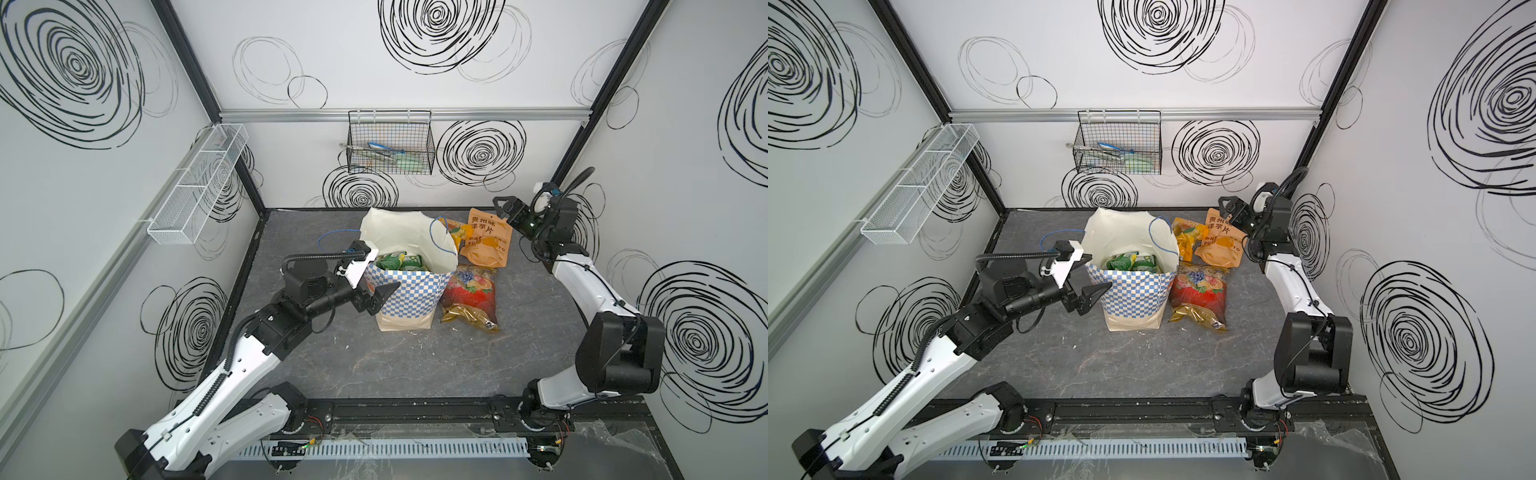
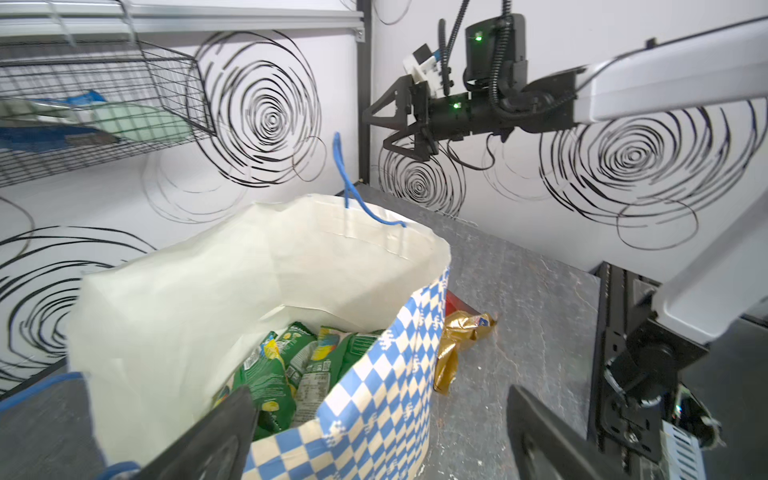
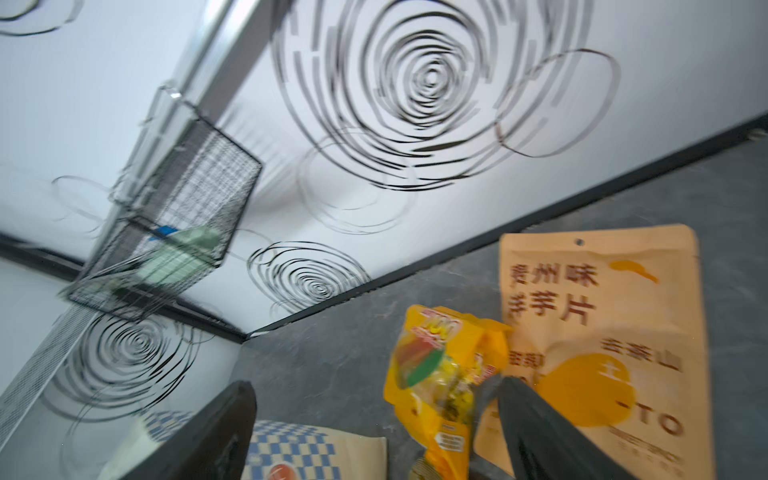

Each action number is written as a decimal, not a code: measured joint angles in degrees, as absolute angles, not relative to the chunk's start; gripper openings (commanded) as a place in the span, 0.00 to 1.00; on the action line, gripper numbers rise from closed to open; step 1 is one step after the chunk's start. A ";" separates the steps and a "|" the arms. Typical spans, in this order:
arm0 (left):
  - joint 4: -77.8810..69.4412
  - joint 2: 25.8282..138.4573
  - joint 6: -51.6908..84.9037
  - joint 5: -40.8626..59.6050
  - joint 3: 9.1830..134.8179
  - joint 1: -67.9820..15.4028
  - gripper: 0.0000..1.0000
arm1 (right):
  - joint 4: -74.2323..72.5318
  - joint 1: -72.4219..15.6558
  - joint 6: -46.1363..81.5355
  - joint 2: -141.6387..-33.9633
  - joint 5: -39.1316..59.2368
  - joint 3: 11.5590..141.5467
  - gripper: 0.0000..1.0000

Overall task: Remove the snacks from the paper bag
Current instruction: 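Raise the right gripper and move it back into the paper bag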

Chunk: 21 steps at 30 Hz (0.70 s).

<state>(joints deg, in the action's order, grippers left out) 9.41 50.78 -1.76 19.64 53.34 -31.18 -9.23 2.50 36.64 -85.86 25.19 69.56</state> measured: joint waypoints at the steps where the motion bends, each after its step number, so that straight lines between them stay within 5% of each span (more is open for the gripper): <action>1: 9.06 50.65 -1.41 19.64 53.28 -30.37 0.96 | -9.04 0.93 35.90 -85.56 25.78 70.78 0.95; 12: 8.82 50.46 -0.12 20.32 53.25 -21.98 0.96 | 8.62 -18.39 20.75 -90.26 29.69 97.27 0.96; 21: 8.51 50.46 0.58 22.52 53.25 -18.20 0.96 | 32.82 -35.68 6.26 -105.01 17.87 123.26 0.95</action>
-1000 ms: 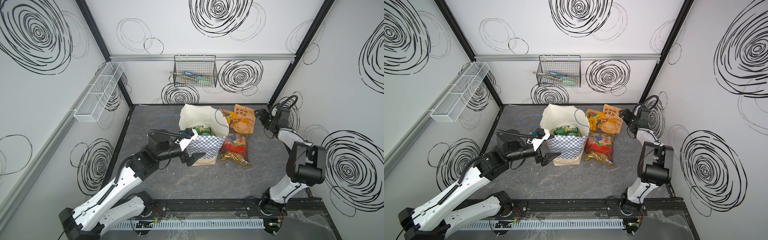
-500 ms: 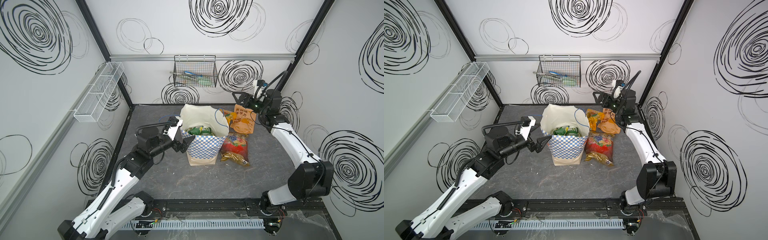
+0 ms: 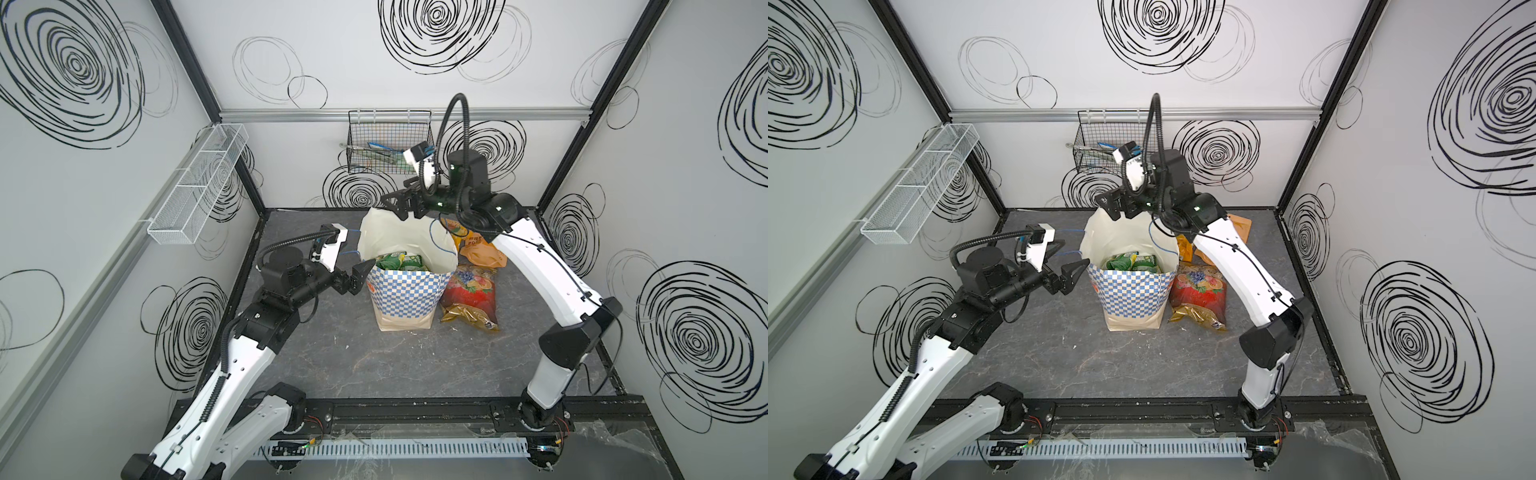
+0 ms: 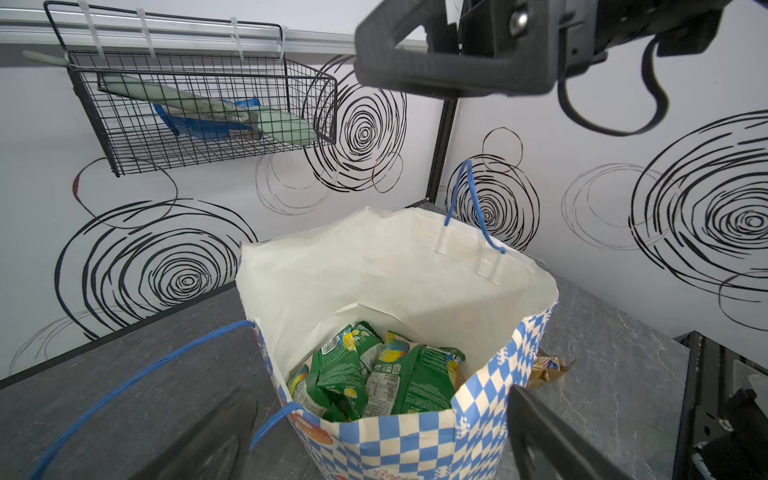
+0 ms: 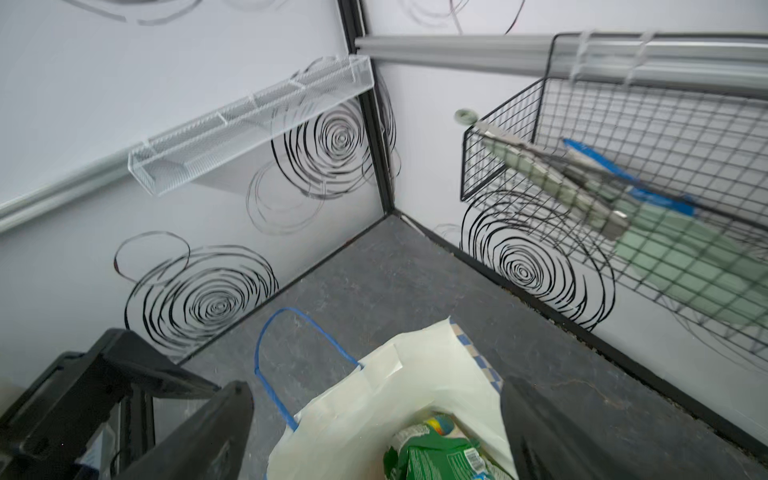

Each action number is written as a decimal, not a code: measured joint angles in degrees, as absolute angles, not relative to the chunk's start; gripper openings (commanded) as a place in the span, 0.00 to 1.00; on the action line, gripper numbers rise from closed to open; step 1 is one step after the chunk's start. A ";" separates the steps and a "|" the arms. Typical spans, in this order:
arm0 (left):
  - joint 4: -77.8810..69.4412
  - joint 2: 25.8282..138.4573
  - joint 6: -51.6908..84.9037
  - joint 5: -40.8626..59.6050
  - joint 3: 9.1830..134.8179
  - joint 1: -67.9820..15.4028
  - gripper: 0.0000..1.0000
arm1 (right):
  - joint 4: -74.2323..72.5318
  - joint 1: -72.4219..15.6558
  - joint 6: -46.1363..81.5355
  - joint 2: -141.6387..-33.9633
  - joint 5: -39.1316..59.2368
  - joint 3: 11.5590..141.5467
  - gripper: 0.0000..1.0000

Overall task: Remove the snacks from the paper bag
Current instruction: 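Raise the right gripper and move it back into the paper bag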

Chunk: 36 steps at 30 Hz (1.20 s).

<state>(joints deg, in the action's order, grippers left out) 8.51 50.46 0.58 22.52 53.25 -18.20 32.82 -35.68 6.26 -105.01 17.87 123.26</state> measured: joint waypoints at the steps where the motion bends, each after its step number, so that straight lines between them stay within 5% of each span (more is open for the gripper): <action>1: 8.49 50.46 0.58 22.81 53.25 -17.98 0.96 | 34.46 -36.34 5.80 -106.21 17.21 124.51 0.95; 17: 12.84 50.41 -3.92 25.65 53.78 -15.68 0.96 | 48.27 -39.46 3.33 -113.67 11.25 116.79 0.93; 36: 12.95 50.19 -4.01 27.07 53.78 -15.68 0.96 | 41.08 -40.36 7.18 -119.74 8.67 98.39 0.90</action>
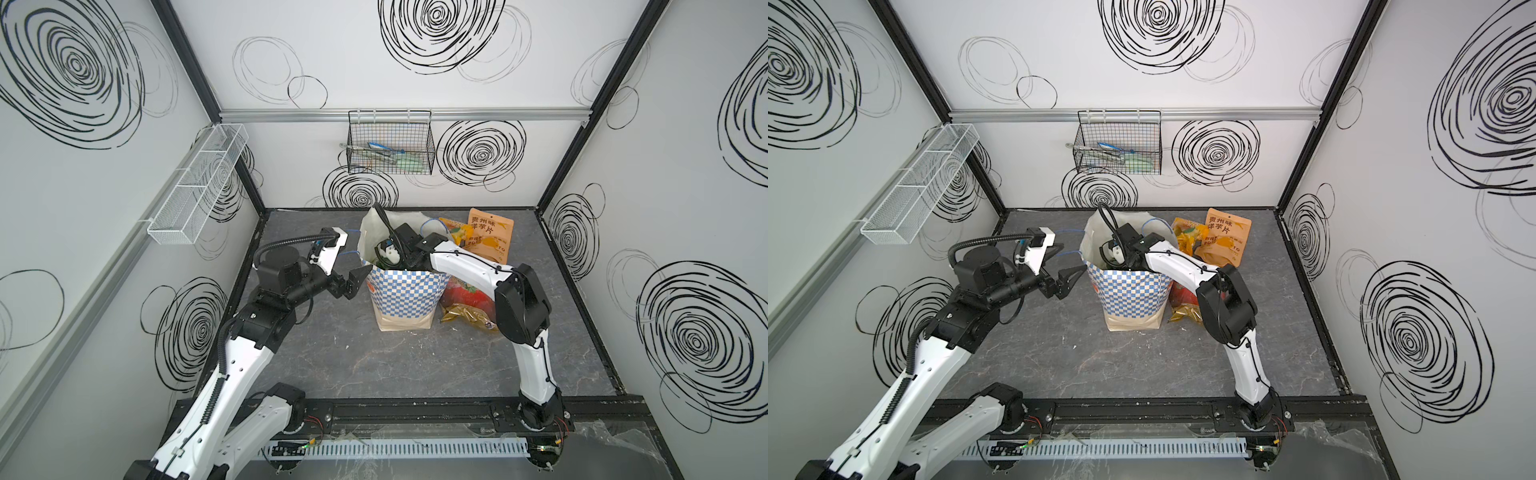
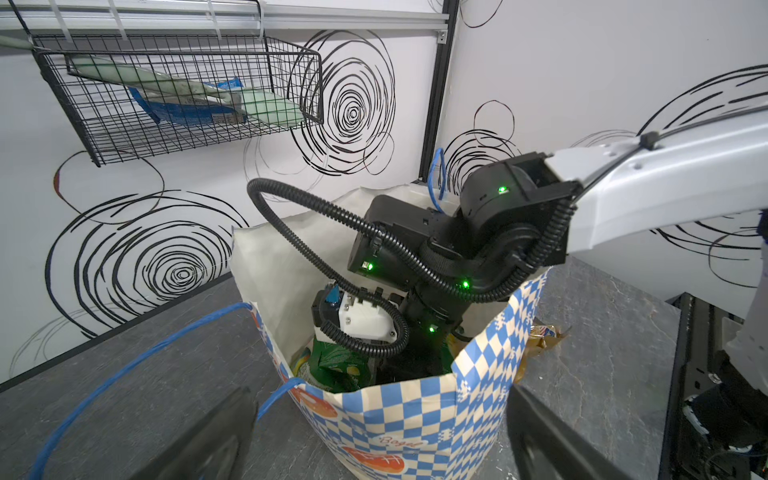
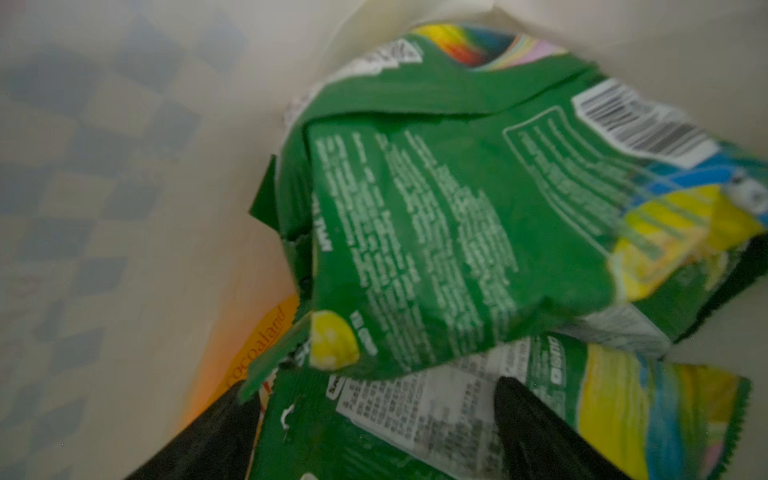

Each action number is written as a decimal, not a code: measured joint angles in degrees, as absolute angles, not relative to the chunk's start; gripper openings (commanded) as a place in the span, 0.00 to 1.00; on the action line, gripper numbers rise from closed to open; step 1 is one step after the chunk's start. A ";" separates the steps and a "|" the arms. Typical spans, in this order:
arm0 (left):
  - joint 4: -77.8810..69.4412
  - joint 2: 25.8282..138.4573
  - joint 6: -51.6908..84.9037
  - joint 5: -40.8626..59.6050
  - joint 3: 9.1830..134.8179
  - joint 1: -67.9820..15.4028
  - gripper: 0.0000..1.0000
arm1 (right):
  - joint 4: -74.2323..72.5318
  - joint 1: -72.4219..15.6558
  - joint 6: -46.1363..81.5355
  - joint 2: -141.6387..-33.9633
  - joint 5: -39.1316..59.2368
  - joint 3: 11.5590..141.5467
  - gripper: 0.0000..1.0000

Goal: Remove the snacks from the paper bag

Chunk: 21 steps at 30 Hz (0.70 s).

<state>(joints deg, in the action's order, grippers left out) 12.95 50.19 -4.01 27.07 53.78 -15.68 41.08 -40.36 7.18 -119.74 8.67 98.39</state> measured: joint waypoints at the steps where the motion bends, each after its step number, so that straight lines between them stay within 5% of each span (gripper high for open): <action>1: 12.95 50.19 -4.01 27.09 53.78 -15.68 0.96 | 40.10 -40.36 7.40 -119.74 8.58 97.62 0.88; 12: 13.02 50.26 -4.01 27.18 53.78 -15.68 0.96 | 31.57 -39.99 9.28 -118.96 7.38 92.27 0.53; 17: 13.02 50.33 -4.01 27.18 53.78 -15.68 0.96 | 30.89 -40.05 9.72 -118.96 7.81 92.18 0.20; 21: 13.19 50.59 -4.01 27.18 53.78 -15.68 0.96 | 30.68 -40.03 10.31 -118.63 7.57 92.23 0.04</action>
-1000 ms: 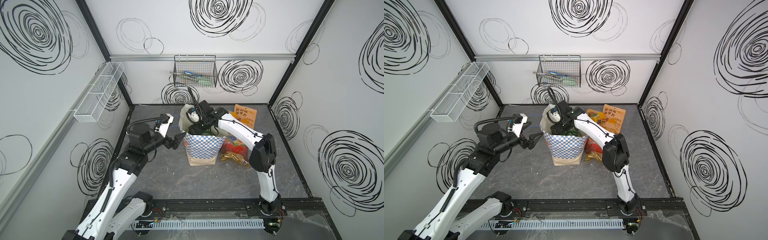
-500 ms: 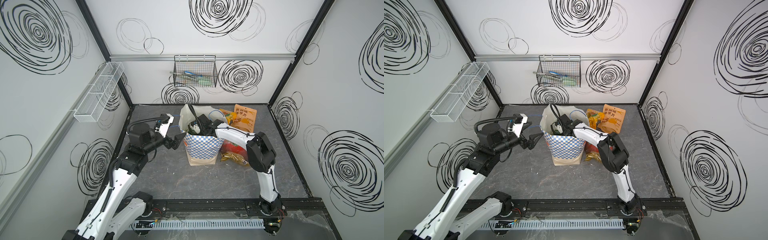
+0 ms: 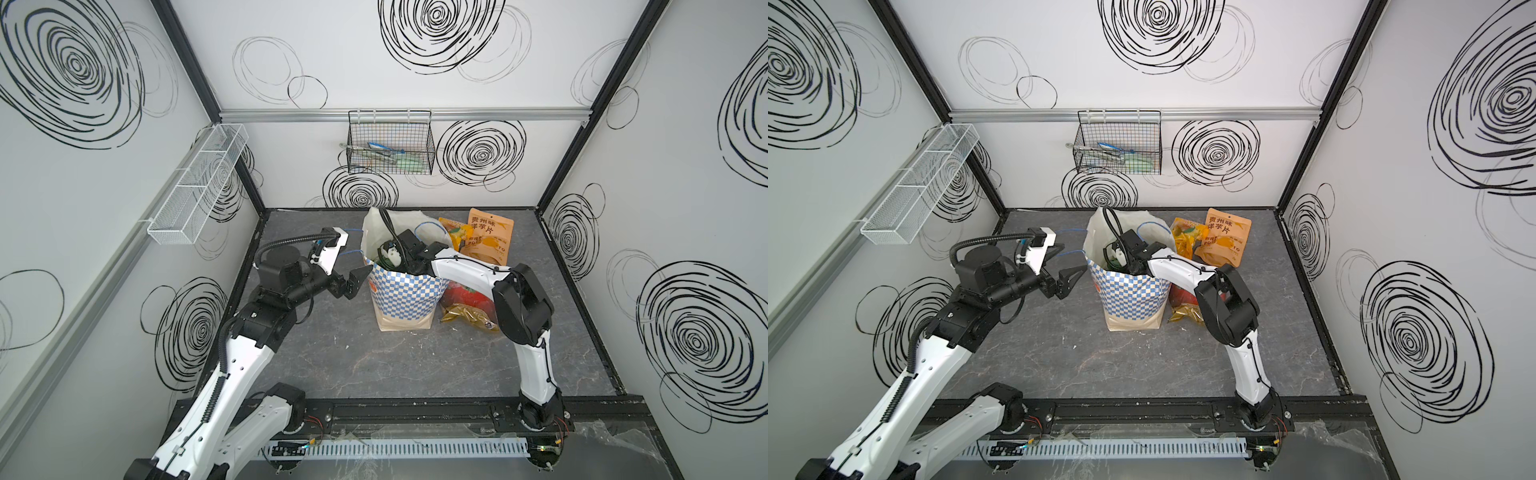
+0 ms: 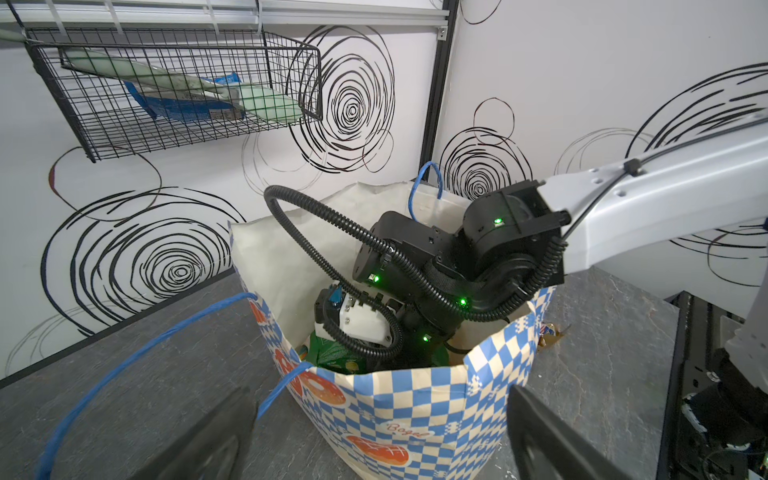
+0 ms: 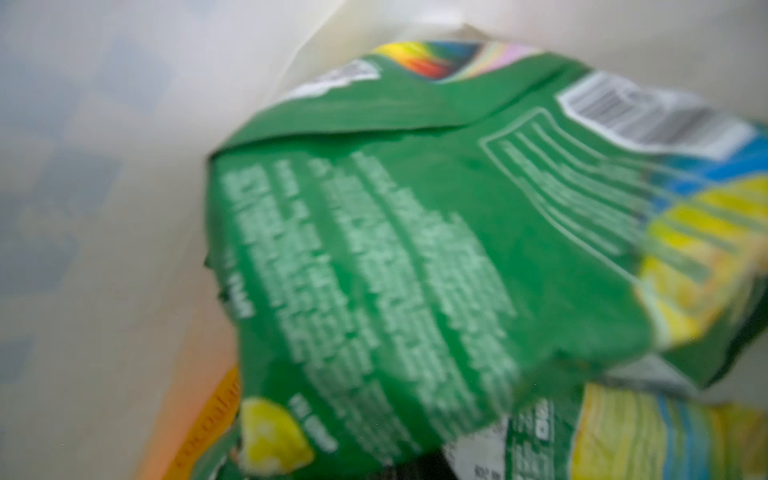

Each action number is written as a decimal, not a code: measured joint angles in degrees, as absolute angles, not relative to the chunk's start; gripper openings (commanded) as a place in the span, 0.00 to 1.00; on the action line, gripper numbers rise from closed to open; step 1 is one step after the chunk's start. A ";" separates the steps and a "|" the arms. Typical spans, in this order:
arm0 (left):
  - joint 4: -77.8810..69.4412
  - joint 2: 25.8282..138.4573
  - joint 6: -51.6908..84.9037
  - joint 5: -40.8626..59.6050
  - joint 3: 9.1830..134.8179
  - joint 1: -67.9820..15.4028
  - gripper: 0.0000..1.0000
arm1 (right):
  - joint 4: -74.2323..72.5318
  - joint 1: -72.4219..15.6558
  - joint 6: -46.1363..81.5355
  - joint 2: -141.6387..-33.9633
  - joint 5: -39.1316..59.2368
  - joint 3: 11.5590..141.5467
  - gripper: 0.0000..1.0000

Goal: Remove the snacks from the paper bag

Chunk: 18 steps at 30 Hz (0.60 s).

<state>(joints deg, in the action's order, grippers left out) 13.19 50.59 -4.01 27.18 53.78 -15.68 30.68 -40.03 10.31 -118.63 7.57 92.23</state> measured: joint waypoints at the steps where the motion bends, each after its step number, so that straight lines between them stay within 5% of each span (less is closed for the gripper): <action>1: 13.21 50.59 -3.99 27.18 53.78 -15.68 0.96 | 30.70 -40.03 10.33 -118.41 7.51 92.25 0.03; 18: 13.19 50.59 -3.97 27.18 53.78 -15.68 0.96 | 30.92 -39.48 11.51 -108.47 7.42 96.95 0.00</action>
